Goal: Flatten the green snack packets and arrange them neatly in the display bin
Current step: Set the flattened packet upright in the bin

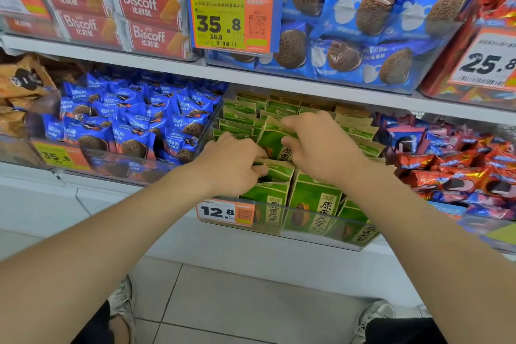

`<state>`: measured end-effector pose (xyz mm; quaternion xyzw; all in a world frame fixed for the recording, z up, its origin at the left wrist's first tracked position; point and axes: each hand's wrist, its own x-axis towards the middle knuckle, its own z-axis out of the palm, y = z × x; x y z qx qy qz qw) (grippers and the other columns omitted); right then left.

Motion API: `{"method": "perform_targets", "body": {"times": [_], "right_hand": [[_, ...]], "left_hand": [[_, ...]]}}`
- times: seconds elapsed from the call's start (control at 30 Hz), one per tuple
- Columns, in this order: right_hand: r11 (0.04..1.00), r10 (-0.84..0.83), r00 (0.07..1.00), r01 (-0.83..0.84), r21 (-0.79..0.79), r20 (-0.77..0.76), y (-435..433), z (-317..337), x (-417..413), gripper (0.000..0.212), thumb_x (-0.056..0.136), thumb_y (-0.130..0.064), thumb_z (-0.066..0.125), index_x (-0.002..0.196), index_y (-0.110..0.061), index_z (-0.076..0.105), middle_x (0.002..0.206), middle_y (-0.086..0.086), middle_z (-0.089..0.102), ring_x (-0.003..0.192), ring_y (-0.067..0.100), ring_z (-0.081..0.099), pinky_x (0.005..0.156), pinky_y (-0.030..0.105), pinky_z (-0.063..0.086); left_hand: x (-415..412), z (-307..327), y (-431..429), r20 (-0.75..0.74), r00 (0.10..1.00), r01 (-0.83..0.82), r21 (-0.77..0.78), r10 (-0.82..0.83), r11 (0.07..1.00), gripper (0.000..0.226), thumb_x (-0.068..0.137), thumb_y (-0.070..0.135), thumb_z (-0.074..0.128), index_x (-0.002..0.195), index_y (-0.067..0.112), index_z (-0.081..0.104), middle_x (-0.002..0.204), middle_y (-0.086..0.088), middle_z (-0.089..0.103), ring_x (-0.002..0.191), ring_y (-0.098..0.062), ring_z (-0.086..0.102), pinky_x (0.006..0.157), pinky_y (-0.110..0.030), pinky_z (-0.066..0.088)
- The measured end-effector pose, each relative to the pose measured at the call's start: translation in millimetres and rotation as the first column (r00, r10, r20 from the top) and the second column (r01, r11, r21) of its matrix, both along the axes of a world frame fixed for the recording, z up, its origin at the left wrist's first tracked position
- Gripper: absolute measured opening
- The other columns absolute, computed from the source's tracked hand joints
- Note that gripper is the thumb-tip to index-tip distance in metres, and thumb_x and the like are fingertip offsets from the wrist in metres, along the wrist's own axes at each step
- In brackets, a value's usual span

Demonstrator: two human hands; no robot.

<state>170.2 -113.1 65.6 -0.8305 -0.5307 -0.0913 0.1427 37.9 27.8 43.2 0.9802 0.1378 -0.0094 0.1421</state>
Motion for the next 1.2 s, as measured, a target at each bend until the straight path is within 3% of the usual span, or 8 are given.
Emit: {"method": "perform_targets", "body": {"times": [0.13, 0.33, 0.57, 0.67, 0.73, 0.87, 1.07, 1.2], "right_hand": [[0.998, -0.019, 1.000, 0.020, 0.063, -0.006, 5.7, -0.7, 1.9, 0.027, 0.095, 0.001, 0.065, 0.107, -0.022, 0.064, 0.084, 0.000, 0.070, 0.093, 0.025, 0.073, 0.072, 0.039, 0.058], [0.997, 0.074, 0.996, -0.072, 0.032, -0.054, 14.0, 15.9, -1.2, 0.054, 0.098, -0.001, 0.058, 0.143, -0.029, 0.066, 0.129, 0.006, 0.076, 0.118, 0.026, 0.070, 0.101, 0.046, 0.058], [0.951, 0.006, 0.980, -0.067, -0.303, -0.197, 11.3, 9.4, -12.3, 0.048, 0.104, -0.006, 0.041, 0.142, -0.016, 0.067, 0.136, 0.010, 0.069, 0.126, 0.030, 0.064, 0.112, 0.034, 0.047], [0.948, 0.015, 0.976, -0.083, -0.308, -0.217, 4.6, 4.1, -16.1, 0.042, 0.108, -0.018, 0.037, 0.110, -0.009, 0.078, 0.102, 0.010, 0.077, 0.102, 0.030, 0.069, 0.096, 0.040, 0.055], [0.985, -0.010, 0.974, -0.030, -0.171, -0.228, 2.2, -2.0, -16.0, 0.038, 0.104, -0.021, 0.043, 0.094, -0.014, 0.079, 0.078, 0.003, 0.074, 0.077, 0.021, 0.069, 0.086, 0.043, 0.060], [0.951, -0.127, 0.987, 0.149, 0.273, -0.095, 1.9, 0.7, -7.8, 0.023, 0.097, -0.010, 0.064, 0.111, -0.017, 0.081, 0.100, -0.001, 0.079, 0.087, 0.012, 0.071, 0.091, 0.032, 0.060], [0.988, -0.151, 0.980, 0.148, -0.037, -0.127, 14.4, -1.8, -0.9, 0.017, 0.086, -0.037, 0.087, 0.102, -0.033, 0.081, 0.088, -0.014, 0.075, 0.100, 0.017, 0.070, 0.107, 0.051, 0.049], [0.971, -0.152, 0.985, 0.165, -0.175, 0.082, 17.6, 5.0, -0.2, 0.023, 0.093, -0.034, 0.079, 0.116, -0.037, 0.078, 0.108, -0.008, 0.072, 0.120, 0.025, 0.059, 0.109, 0.049, 0.035]], "left_hand": [[6.0, 3.2, 2.7, 0.032, 0.995, -0.087, -0.062, 0.089, 0.994, 0.040, 0.109, 0.030, 0.058, 0.069, 0.035, 0.059, 0.081, 0.010, 0.058, 0.104, -0.029, 0.059, 0.097, -0.048, 0.040], [8.1, 18.3, 17.3, 0.049, 0.992, -0.104, -0.211, 0.117, 0.972, 0.035, 0.103, 0.031, 0.069, 0.071, 0.018, 0.071, 0.059, 0.007, 0.053, 0.065, -0.019, 0.054, 0.072, -0.035, 0.047], [-8.3, 1.4, -1.7, 0.276, 0.933, -0.209, -0.104, 0.230, 0.972, 0.014, 0.084, 0.053, 0.084, 0.081, 0.039, 0.081, 0.074, 0.009, 0.068, 0.090, -0.026, 0.065, 0.083, -0.045, 0.059], [-18.8, -0.4, 1.4, 0.353, 0.909, -0.198, -0.098, 0.221, 0.975, 0.024, 0.077, 0.059, 0.087, 0.080, 0.039, 0.075, 0.082, 0.017, 0.070, 0.093, -0.018, 0.066, 0.083, -0.045, 0.059], [-23.1, 0.7, 0.3, 0.395, 0.904, -0.148, -0.067, 0.163, 0.987, 0.032, 0.079, 0.057, 0.086, 0.098, 0.037, 0.071, 0.098, 0.015, 0.065, 0.097, -0.015, 0.064, 0.086, -0.044, 0.057], [-25.6, 0.0, -2.0, 0.254, 0.967, -0.031, 0.133, -0.004, 0.991, 0.058, 0.099, 0.066, 0.047, 0.140, 0.027, 0.060, 0.132, 0.006, 0.059, 0.124, -0.022, 0.048, 0.101, -0.048, 0.042], [-29.4, -5.9, -1.2, 0.192, 0.979, 0.061, 0.052, -0.070, 0.997, 0.044, 0.108, 0.056, 0.021, 0.121, 0.029, 0.053, 0.109, 0.013, 0.064, 0.110, -0.015, 0.054, 0.102, -0.052, 0.039], [-26.2, -8.0, 0.6, 0.229, 0.970, 0.082, 0.010, -0.082, 0.997, 0.044, 0.107, 0.055, 0.022, 0.109, 0.035, 0.061, 0.096, 0.012, 0.066, 0.099, -0.019, 0.056, 0.094, -0.053, 0.048]]}}
